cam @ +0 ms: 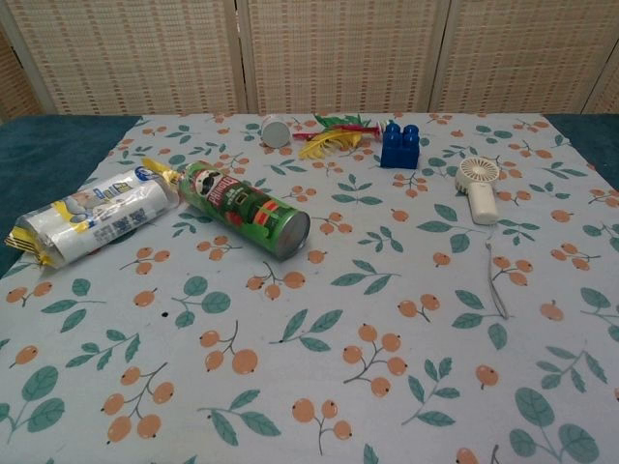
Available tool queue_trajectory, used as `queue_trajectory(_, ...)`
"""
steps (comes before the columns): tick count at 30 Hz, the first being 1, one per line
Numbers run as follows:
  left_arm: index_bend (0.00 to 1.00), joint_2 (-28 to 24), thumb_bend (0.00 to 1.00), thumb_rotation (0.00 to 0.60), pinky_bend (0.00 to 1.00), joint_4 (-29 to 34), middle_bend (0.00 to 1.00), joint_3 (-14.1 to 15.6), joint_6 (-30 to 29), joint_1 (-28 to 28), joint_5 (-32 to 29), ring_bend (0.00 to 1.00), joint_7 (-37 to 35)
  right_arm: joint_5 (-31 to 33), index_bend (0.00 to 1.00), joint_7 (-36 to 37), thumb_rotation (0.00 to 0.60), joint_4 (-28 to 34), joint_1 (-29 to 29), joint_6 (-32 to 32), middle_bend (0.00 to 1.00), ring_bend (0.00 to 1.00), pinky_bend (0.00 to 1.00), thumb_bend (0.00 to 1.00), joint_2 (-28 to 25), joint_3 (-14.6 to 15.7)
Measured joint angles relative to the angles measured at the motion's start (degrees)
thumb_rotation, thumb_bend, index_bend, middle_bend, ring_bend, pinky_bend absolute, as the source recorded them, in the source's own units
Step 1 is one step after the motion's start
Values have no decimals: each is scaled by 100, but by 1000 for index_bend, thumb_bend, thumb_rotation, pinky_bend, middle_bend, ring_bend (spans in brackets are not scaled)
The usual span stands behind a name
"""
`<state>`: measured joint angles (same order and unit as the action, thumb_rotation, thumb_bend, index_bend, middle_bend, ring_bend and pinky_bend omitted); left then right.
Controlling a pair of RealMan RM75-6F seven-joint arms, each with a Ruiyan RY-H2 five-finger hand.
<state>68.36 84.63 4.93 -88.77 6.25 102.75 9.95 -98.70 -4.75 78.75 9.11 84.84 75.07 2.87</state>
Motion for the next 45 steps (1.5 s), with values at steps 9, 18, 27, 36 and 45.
queue_trajectory(9,244,-21,422,600,405,21,284,36,-102,-35,90,213,13,141,64,-29,600,31,68,-251,309,178,386,251,6,-27)
queue_trajectory(18,243,-47,422,600,407,-30,285,-15,-94,-4,-3,212,-221,392,144,16,600,-288,392,-729,697,607,712,373,264,-251)
queue_trajectory(27,243,-102,423,600,406,7,286,7,-200,-36,67,212,-340,1308,147,-321,600,391,959,-1925,828,727,787,671,192,-705)
queue_trajectory(36,244,-113,422,600,407,46,285,3,-89,-14,-9,214,-314,3217,85,-1149,600,1057,1600,-2996,836,731,788,707,144,-1237)
queue_trajectory(45,243,-114,422,600,407,42,286,-12,-20,12,-56,214,-322,5096,88,-1861,600,1198,2310,-3394,840,731,788,724,364,-1646)
